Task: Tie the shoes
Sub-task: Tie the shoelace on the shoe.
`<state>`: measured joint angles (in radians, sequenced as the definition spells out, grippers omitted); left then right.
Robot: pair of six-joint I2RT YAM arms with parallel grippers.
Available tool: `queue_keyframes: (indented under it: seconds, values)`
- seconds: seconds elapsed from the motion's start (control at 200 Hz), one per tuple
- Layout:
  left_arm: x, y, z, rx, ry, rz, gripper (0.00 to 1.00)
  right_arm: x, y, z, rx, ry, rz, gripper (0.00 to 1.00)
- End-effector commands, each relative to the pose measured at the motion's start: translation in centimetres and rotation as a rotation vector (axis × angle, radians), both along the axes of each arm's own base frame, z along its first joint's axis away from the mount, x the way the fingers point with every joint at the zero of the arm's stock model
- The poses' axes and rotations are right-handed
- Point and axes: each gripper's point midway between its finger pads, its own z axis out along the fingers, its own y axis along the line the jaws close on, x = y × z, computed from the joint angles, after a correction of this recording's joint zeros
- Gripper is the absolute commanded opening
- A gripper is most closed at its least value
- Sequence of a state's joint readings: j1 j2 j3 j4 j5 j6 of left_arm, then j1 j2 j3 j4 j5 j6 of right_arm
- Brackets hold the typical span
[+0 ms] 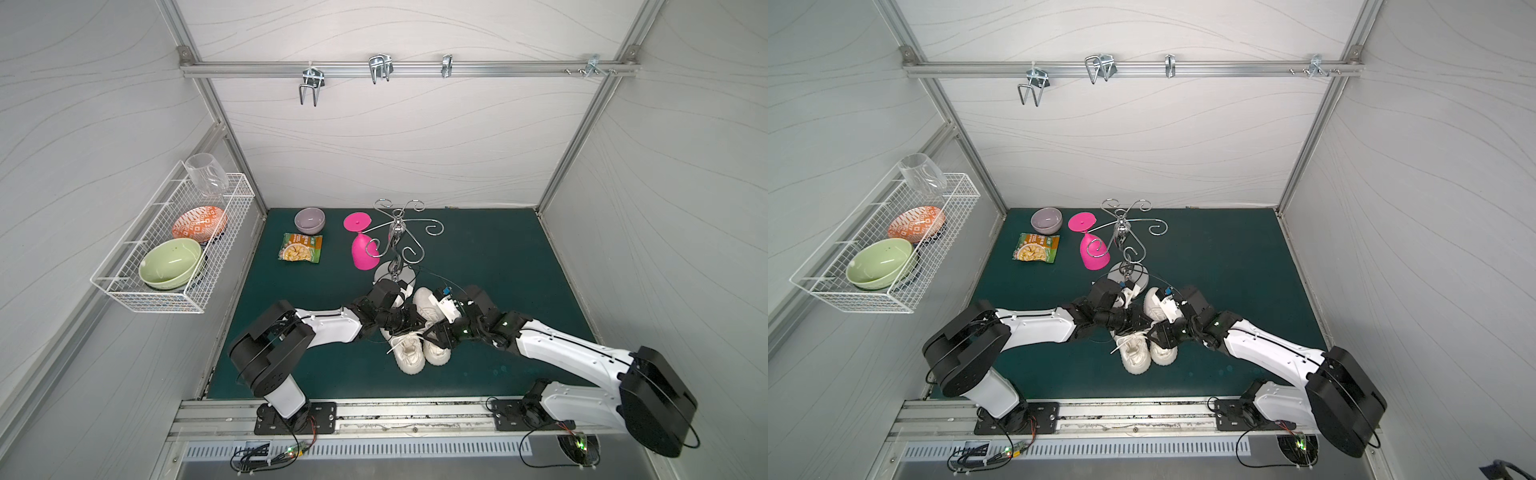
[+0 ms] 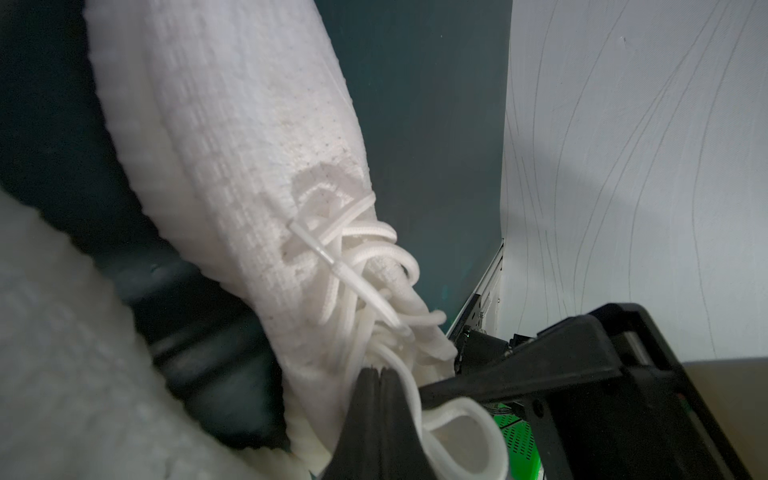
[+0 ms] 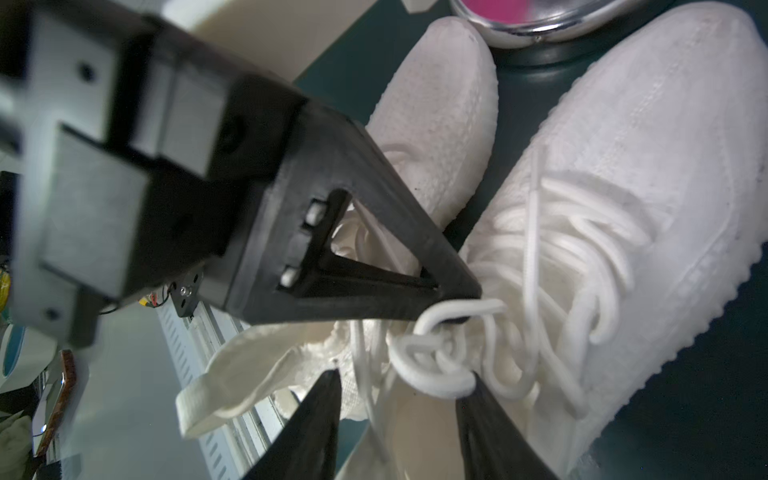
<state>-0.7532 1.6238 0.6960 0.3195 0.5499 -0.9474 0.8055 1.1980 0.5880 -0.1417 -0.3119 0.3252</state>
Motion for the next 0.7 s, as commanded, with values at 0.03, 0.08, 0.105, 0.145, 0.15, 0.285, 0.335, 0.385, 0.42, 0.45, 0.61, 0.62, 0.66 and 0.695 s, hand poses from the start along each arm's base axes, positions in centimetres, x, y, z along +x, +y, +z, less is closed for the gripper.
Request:
queue_keyframes:
  seconds: [0.03, 0.08, 0.105, 0.145, 0.15, 0.285, 0.335, 0.385, 0.42, 0.45, 0.61, 0.62, 0.66, 0.695]
  values:
    - [0.5, 0.0, 0.9, -0.02, -0.03, 0.014, 0.0, 1.6, 0.8, 1.7, 0.028, -0.063, -0.041, 0.49]
    - [0.5, 0.0, 0.9, -0.02, -0.029, 0.014, 0.0, 2.0, 0.5, 1.9, 0.015, -0.076, -0.061, 0.49]
    - [0.6, 0.0, 1.0, -0.021, -0.031, 0.015, 0.0, 2.1, 0.4, 1.9, 0.008, -0.081, -0.07, 0.5]
    - [0.6, 0.0, 1.0, -0.021, -0.032, 0.015, 0.0, 2.3, 0.1, 1.9, -0.005, -0.09, -0.087, 0.52]
    - [0.6, 0.0, 1.0, -0.022, -0.033, 0.015, 0.0, 2.4, 0.0, 2.0, -0.005, -0.092, -0.09, 0.52]
    - [0.6, -0.1, 1.1, -0.025, -0.033, 0.014, 0.0, 2.7, -0.3, 2.1, -0.011, -0.103, -0.113, 0.54]
    - [0.6, -0.1, 1.1, -0.024, -0.033, 0.014, 0.0, 2.7, -0.2, 1.9, -0.014, -0.095, -0.109, 0.53]
    - [0.6, -0.1, 1.0, -0.025, -0.033, 0.013, 0.0, 2.7, -0.1, 1.8, -0.013, -0.091, -0.109, 0.51]
    - [0.6, -0.1, 1.1, -0.026, -0.033, 0.013, 0.0, 2.8, 0.0, 1.8, -0.009, -0.089, -0.111, 0.5]
    - [0.6, -0.1, 1.1, -0.026, -0.033, 0.012, 0.0, 2.8, 0.1, 1.8, -0.006, -0.091, -0.112, 0.49]
    - [0.6, -0.1, 1.2, -0.031, -0.035, 0.01, 0.0, 3.0, 0.6, 2.0, 0.006, -0.089, -0.101, 0.42]
    - [0.6, -0.2, 1.2, -0.032, -0.035, 0.009, 0.0, 3.0, 0.6, 2.0, 0.007, -0.089, -0.1, 0.41]
    - [0.5, -0.2, 1.2, -0.032, -0.033, 0.007, 0.0, 3.0, 0.7, 1.9, 0.01, -0.086, -0.096, 0.38]
    - [0.5, -0.3, 1.2, -0.036, -0.036, 0.004, 0.0, 2.9, 0.8, 1.8, 0.01, -0.081, -0.093, 0.36]
